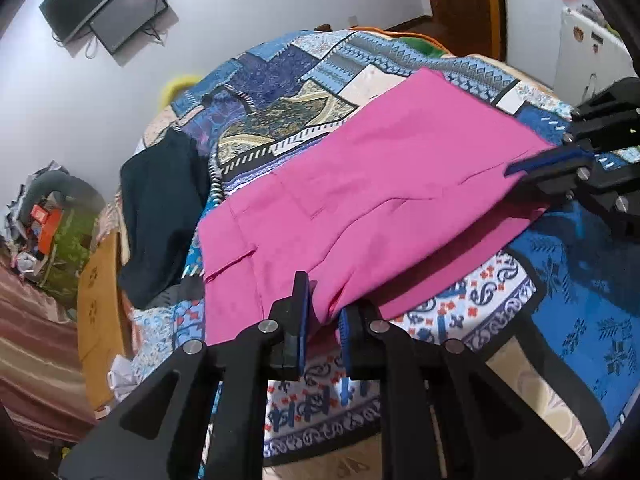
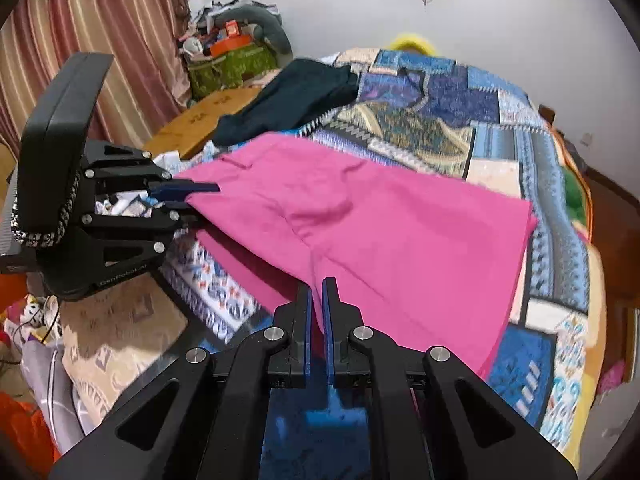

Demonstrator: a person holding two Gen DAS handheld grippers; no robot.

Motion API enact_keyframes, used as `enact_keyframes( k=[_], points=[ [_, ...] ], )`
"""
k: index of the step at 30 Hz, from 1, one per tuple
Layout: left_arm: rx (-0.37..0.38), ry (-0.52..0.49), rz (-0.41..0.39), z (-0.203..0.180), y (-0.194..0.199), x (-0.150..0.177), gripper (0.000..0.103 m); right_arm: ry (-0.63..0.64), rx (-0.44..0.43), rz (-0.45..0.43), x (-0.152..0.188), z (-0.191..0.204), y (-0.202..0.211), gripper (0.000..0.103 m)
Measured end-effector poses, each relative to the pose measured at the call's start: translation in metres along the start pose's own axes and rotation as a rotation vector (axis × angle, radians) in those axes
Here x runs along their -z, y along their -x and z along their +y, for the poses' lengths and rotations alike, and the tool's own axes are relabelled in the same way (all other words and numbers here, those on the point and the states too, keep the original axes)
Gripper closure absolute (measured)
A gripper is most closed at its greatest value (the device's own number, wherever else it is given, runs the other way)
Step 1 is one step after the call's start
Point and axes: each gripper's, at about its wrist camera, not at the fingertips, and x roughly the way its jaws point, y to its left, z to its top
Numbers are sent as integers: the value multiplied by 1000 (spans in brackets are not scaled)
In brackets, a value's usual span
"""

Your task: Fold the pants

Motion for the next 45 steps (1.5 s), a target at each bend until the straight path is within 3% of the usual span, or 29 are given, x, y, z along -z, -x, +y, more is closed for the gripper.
enact_keyframes(
  k=[4,10,18,24,26,28,30,34,37,45],
  points=[
    [43,52,-3,7,11,5,86,-39,-23,18,7,-1,5,94],
    [157,182,-6,33,28,12,86,-59,-37,-45,0,4,28,94],
    [153,321,-66,78,39,-3,84,-123,-42,-95,-25,1,22,93],
    [204,403,-27,101,12,-17,83,-213,-94,-33,-36,-8,-8,90],
    [233,414,-3,101,0,-17,77,-223,-106,-2,-38,-8,-18,82],
    [239,401,15,95,-10,-15,53,-216,-113,20,-38,-6,-25,72],
    [220,378,20,87,-18,-11,44,-195,-106,41,-36,-4,-30,70],
    [158,323,70,74,-38,5,42,-180,-114,94,-25,-6,-38,70],
    [136,314,47,74,-36,15,37,-193,-111,92,-18,-12,-32,70],
    [139,347,41,84,-29,26,35,-282,-34,96,14,-44,-9,70]
  ],
)
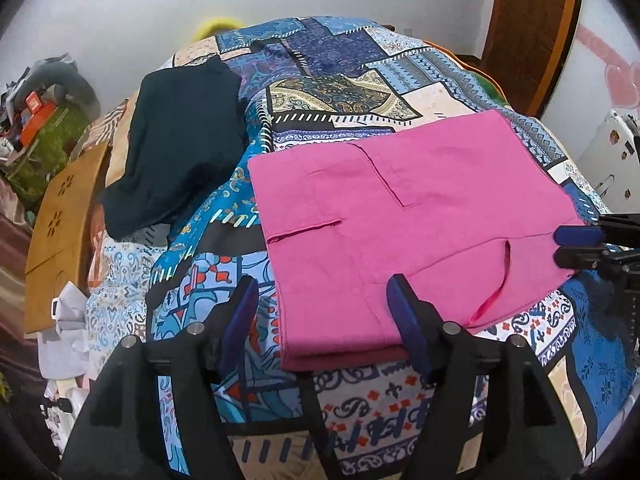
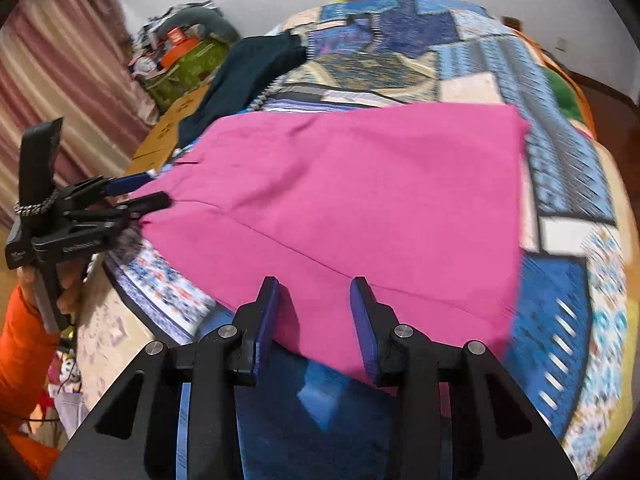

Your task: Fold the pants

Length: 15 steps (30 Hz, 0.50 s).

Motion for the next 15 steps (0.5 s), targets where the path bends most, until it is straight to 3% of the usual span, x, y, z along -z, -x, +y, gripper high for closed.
enact_keyframes(
  k=[13,15],
  points=[
    [7,29,-25,10,16,13,32,-89,105,-24,31,-36,30,71],
    [18,49,-26,13,18,16,31,-109,90,-31,35,-41,33,72]
  ],
)
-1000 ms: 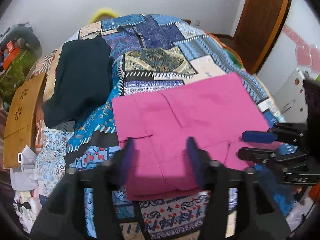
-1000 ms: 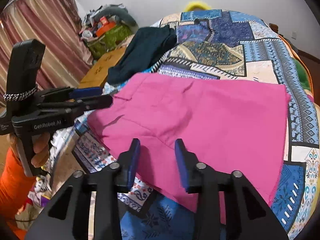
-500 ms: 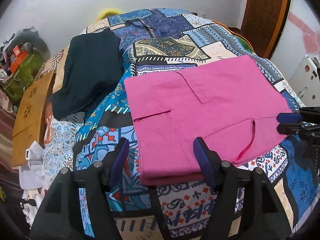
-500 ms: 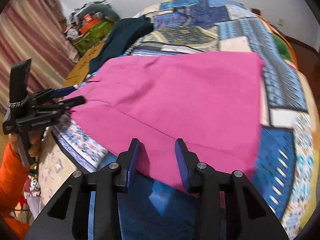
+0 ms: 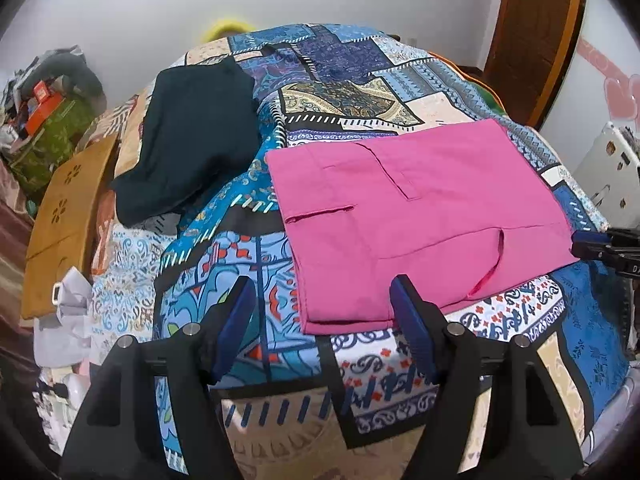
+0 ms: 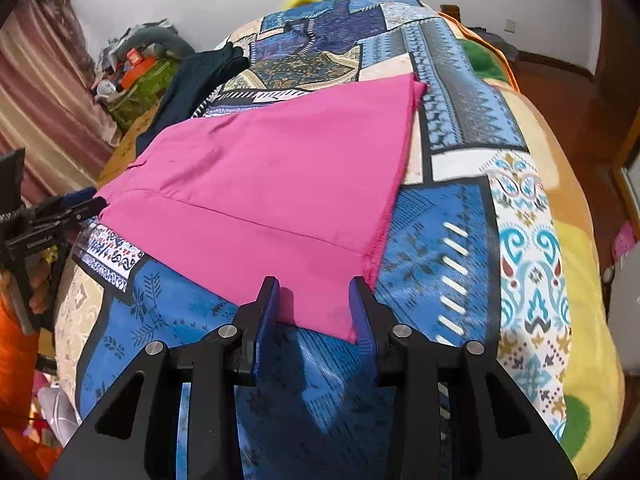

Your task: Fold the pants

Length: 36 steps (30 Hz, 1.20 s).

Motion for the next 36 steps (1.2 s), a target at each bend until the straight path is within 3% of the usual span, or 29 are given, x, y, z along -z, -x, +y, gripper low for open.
enact_keyframes(
  k=[7,10,13,18,29,36],
  points=[
    [19,30,13,3,5,1,32,20,26,9,-2,7,-2,70],
    [-20,8,5,3,12,-4,32,16,20,20,-9,6,2,70],
    [-68,-12,-14,7,16,-13,32,28,28,-24,-18,6,12,70],
    [-86,26,-24,24,11,-38,32,62,51,-92,-40,7,27,70],
    [-56,58,4,40,-25,-95,32,104,127,-132,-97,-12,14,68],
    [-69,52,84,41,-69,-115,32,101,169,-120,-132,-34,-9,67]
  ],
)
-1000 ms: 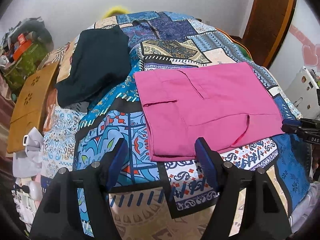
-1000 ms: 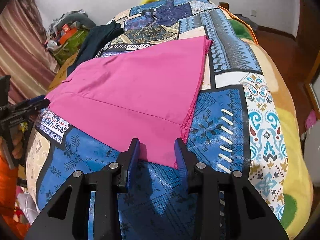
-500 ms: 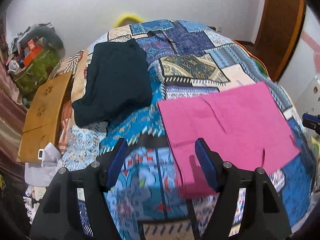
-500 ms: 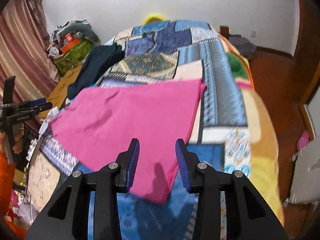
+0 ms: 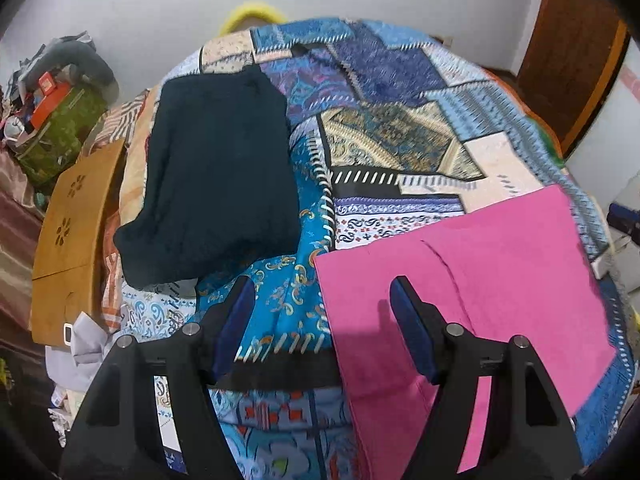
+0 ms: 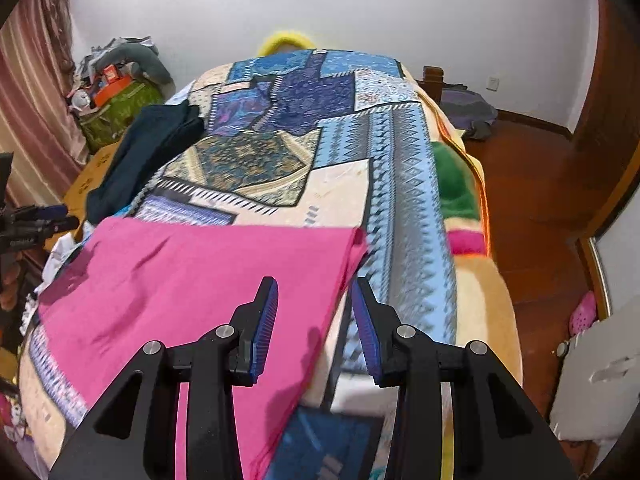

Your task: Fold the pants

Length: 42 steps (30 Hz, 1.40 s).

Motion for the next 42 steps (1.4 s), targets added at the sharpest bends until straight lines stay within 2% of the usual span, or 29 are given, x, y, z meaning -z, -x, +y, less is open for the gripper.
enact_keyframes(
  k=[5,10,14,17,19,20,24,25,26,27,30,34,35,38,40,41,42],
  points=[
    [23,11,69,-4,-32,-4,32,-16,12,28,-18,-14,-28,66],
    [148,65,168,-1,-60,-5,35,-30,-2,83,-28,-25,-61,66],
    [213,101,191,2,-68,-6,42,-55,-27,143,-28,-33,-90,66],
    [185,84,168,0,-64,-4,51,-60,-55,129,-28,-33,-97,66],
    [158,74,136,-1,-60,-2,57,-42,-62,128,-29,-30,-99,79],
    [127,57,117,-4,-57,1,59,-18,-54,137,-27,-27,-102,93],
    [15,14,64,-13,-49,7,67,71,13,142,-22,-16,-109,96],
    [-57,-2,51,-16,-46,9,88,83,26,141,-22,-14,-110,96],
    [-149,-15,51,-17,-45,12,95,96,45,140,-21,-12,-110,97],
    [-168,-9,56,-13,-45,15,96,101,53,140,-21,-12,-111,97],
    [-100,22,115,5,-52,22,96,104,60,143,-20,-14,-111,97],
    [-61,27,88,14,-34,24,94,105,72,140,-23,-13,-106,93],
    [-69,20,74,13,-30,23,92,105,85,144,-25,-12,-103,88],
    [-80,-3,35,10,-16,19,75,97,107,131,-29,-9,-90,67],
    [-74,-12,2,2,-5,14,58,92,109,70,-32,-6,-72,63],
    [-68,-19,-15,0,0,12,54,87,106,35,-34,-4,-61,62],
    [-65,-26,-26,-3,3,10,43,85,89,13,-36,-1,-51,60]
  ],
)
